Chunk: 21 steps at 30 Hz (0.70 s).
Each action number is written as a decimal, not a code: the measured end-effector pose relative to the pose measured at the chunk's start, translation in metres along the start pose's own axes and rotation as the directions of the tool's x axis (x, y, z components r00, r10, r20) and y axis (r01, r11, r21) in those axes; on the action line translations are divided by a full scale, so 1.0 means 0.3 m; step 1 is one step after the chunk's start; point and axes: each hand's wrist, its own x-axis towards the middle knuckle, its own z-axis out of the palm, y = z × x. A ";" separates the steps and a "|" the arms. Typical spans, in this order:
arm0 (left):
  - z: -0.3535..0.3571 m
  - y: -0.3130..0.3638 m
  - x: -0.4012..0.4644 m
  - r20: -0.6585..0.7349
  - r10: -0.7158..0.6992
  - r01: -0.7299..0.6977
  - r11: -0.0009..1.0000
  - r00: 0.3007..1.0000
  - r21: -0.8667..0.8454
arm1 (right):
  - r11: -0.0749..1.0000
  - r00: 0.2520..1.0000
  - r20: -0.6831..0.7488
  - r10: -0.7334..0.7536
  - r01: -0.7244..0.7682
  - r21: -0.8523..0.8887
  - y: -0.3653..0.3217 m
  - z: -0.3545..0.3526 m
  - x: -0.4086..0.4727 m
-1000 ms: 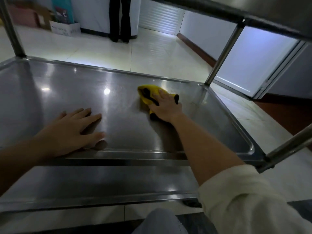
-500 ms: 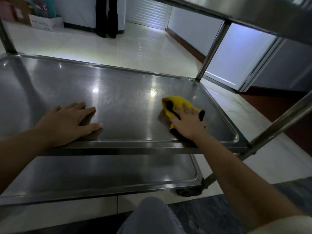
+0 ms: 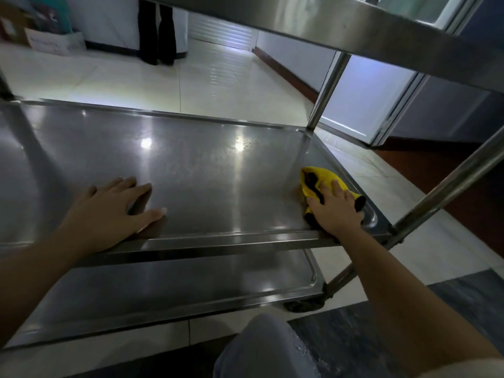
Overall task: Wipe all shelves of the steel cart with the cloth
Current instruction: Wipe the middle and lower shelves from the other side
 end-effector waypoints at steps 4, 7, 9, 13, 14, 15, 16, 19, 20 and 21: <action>-0.027 0.005 0.008 0.006 -0.008 0.009 1.000 1.000 -0.010 | 0.999 0.999 0.024 -0.044 0.044 -0.012 -0.105 0.012 -0.064; -0.033 0.003 0.007 0.011 -0.013 0.013 1.000 1.000 0.004 | 0.972 0.972 0.003 -0.234 0.234 -0.037 -0.227 0.066 -0.186; -0.035 0.007 -0.002 0.021 -0.019 0.018 1.000 1.000 0.018 | 0.936 0.935 -0.051 -0.352 0.350 -0.041 -0.296 0.101 -0.257; -0.036 0.015 -0.036 0.021 -0.027 0.026 0.999 0.999 0.044 | 0.905 0.893 -0.187 -0.410 0.423 0.037 -0.299 0.103 -0.269; -0.038 0.021 -0.043 0.017 -0.029 0.028 0.999 0.999 0.046 | 0.898 0.885 -0.207 -0.417 0.436 0.052 -0.287 0.102 -0.258; -0.042 0.030 -0.049 0.007 -0.028 0.028 0.998 1.000 0.048 | 0.895 0.883 -0.206 -0.422 0.442 0.063 -0.276 0.101 -0.244; -0.047 0.039 -0.052 -0.005 -0.026 0.027 0.998 1.000 0.051 | 0.894 0.885 -0.194 -0.423 0.442 0.071 -0.269 0.101 -0.228; -0.063 0.071 -0.039 -0.019 -0.026 0.027 0.998 0.999 0.052 | 0.900 0.897 -0.161 -0.412 0.428 0.082 -0.262 0.099 -0.188; -0.070 0.078 -0.029 -0.024 -0.027 0.029 0.998 0.999 0.052 | 0.903 0.902 -0.156 -0.404 0.420 0.090 -0.261 0.097 -0.176; -0.075 0.085 -0.021 -0.039 -0.029 0.031 0.998 0.999 0.053 | 0.906 0.906 -0.149 -0.396 0.412 0.100 -0.260 0.093 -0.164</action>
